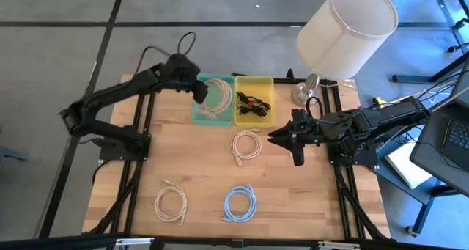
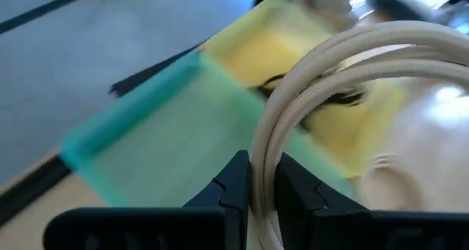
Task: Pick & Place USB Port
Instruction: Put the top left brown HDMI cable into the green bin
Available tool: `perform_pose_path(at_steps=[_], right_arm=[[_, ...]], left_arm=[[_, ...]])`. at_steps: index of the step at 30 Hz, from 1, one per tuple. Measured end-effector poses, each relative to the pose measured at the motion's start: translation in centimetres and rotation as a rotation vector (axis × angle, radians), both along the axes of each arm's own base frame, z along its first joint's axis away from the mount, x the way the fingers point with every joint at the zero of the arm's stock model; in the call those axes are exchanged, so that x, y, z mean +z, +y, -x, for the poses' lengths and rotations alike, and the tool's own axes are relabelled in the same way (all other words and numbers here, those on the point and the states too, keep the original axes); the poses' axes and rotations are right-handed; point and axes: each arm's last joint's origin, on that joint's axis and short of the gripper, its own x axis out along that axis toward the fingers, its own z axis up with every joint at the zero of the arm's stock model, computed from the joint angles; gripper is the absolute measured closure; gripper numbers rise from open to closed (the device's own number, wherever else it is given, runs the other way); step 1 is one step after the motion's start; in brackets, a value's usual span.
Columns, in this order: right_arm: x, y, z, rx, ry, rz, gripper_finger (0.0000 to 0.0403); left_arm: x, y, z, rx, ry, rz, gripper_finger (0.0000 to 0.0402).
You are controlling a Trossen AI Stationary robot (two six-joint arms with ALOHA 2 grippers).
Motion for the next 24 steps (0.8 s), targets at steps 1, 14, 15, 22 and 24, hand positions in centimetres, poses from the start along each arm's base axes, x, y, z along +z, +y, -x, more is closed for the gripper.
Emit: perform_pose_path(at_steps=[1,14,15,22,24], right_arm=[[0.0,0.0,0.0,0.000,0.000,0.000,0.0299],[0.1,-0.1,0.0,-0.028,-0.013,0.042,0.0299],[0.1,-0.1,0.0,-0.028,-0.013,0.043,0.0299],[0.1,-0.1,0.0,-0.028,-0.012,0.043,0.0299],[0.1,-0.1,0.0,-0.028,-0.010,0.043,0.0299]], left_arm=[[-0.3,0.9,-0.1,0.010,0.038,0.007,0.0369],[-5.2,7.3,-2.2,0.040,0.338,0.143,0.0369],[-6.0,7.6,-2.4,0.030,0.353,0.165,0.0369],[-9.7,8.8,-3.8,-0.004,0.401,0.251,0.0369],[-10.3,9.1,-4.1,-0.009,0.394,0.254,0.0369]])
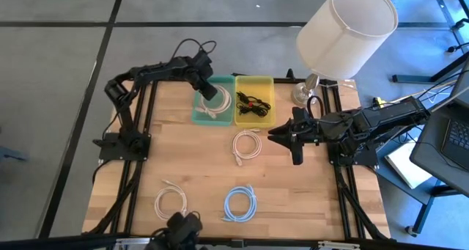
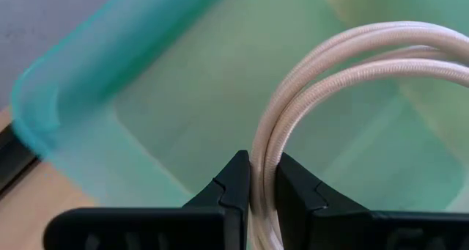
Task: Pick & Place USB Port
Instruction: Put the top left brown HDMI cable into the green bin, then put the bottom brown HDMI cable into the green bin
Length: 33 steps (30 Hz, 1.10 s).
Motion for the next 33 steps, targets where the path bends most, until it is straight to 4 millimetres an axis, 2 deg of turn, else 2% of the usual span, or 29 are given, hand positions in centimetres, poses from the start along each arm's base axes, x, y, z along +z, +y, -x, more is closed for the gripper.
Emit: perform_pose_path(at_steps=[10,16,24,28,30,33], right_arm=[[0.0,0.0,0.0,-0.001,0.004,-0.003,0.0300],[0.0,0.0,0.0,-0.002,0.002,-0.005,0.0300],[0.0,0.0,0.0,-0.002,-0.001,-0.008,0.0300],[0.0,0.0,0.0,-0.002,-0.002,-0.008,0.0299],[0.0,0.0,0.0,-0.003,-0.002,-0.008,0.0299],[0.0,0.0,0.0,0.000,0.002,-0.007,0.0299]], left_arm=[[-2.2,0.6,-0.6,0.020,0.051,0.003,0.0369],[-2.5,0.4,-1.0,0.016,0.063,-0.012,0.0366],[-2.3,0.1,-1.4,0.007,0.042,-0.024,0.0241],[-2.0,0.0,-1.4,0.005,0.019,-0.006,0.0204],[-1.1,-0.2,-1.3,-0.013,-0.017,-0.001,0.0197],[1.8,-1.0,-0.8,-0.034,-0.077,-0.032,0.0194]])
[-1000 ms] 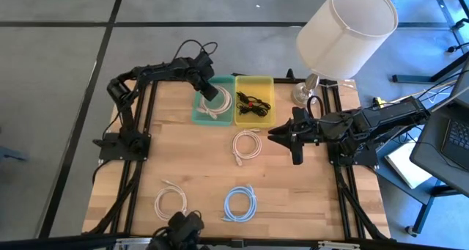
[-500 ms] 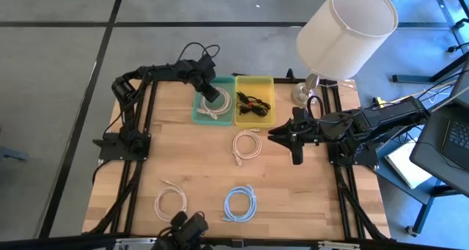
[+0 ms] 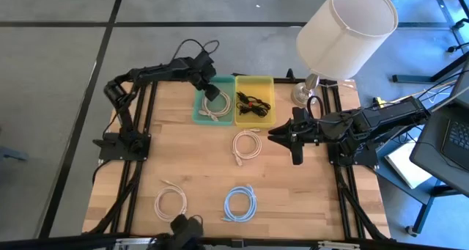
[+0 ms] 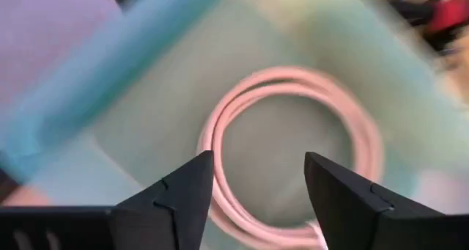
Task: Pick & Place USB Port
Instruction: Put the bottom brown HDMI cable into the green bin
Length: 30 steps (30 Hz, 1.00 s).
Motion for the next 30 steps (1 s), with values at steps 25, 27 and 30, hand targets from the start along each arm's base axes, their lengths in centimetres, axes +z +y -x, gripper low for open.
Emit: perform_pose_path(at_steps=[25,27,30], right_arm=[[0.6,-1.1,0.5,-0.003,-0.019,0.096,0.0299],[0.6,-1.1,0.5,-0.002,-0.019,0.096,0.0299],[0.6,-1.1,0.5,-0.003,-0.020,0.089,0.0299]], left_arm=[[13.5,-24.1,16.6,-0.097,0.036,0.382,0.0222],[11.0,-25.0,16.2,-0.119,0.115,0.426,0.0225],[7.5,-26.6,15.2,-0.196,0.175,0.513,0.0230]])
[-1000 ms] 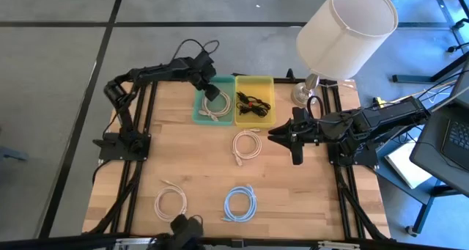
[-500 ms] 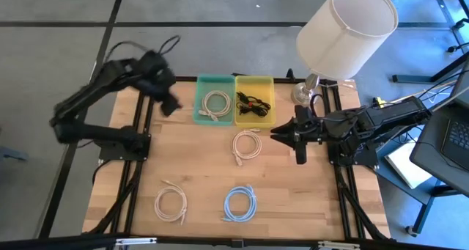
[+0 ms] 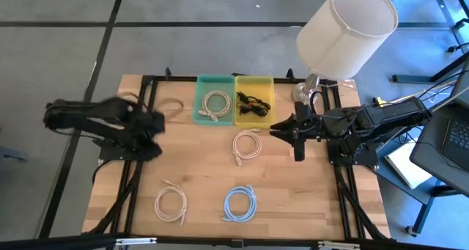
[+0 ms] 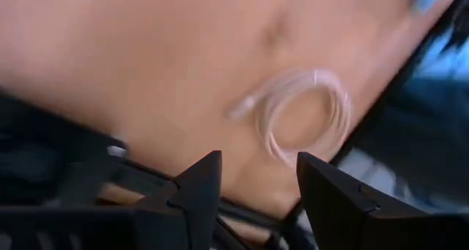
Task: Pick & Place USB Port
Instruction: Put the bottom brown HDMI cable into the green bin
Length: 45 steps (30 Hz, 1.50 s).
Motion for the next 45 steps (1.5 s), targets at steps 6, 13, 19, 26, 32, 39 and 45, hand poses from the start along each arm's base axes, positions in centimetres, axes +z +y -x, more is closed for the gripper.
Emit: perform_pose_path(at_steps=[6,13,19,26,32,39,45], right_arm=[[0.0,0.0,0.0,-0.001,-0.004,-0.004,0.0299],[0.5,-0.2,0.0,-0.008,-0.018,0.011,0.0299],[3.0,-0.8,0.4,-0.019,-0.082,0.054,0.0299],[3.7,-0.9,0.7,-0.013,-0.077,0.078,0.0299],[3.1,-0.9,0.6,-0.023,-0.030,0.047,0.0299],[3.0,-0.8,0.4,-0.018,-0.025,0.047,0.0299],[3.0,-0.8,0.4,-0.015,-0.025,0.050,0.0299]], left_arm=[[-4.8,-3.9,-1.9,-0.187,-0.010,0.175,0.0241],[-6.9,-8.3,-2.9,-0.470,-0.052,0.184,0.0254],[-8.8,-10.0,-3.1,-0.714,-0.029,0.123,0.0256],[-10.5,-10.5,-3.7,-0.949,-0.065,0.034,0.0256],[-11.3,-10.4,-4.2,-1.077,-0.112,-0.110,0.0256],[-11.2,-10.7,-5.4,-1.118,-0.266,-0.265,0.0256],[-11.1,-10.5,-6.2,-1.002,-0.293,-0.278,0.0258]])
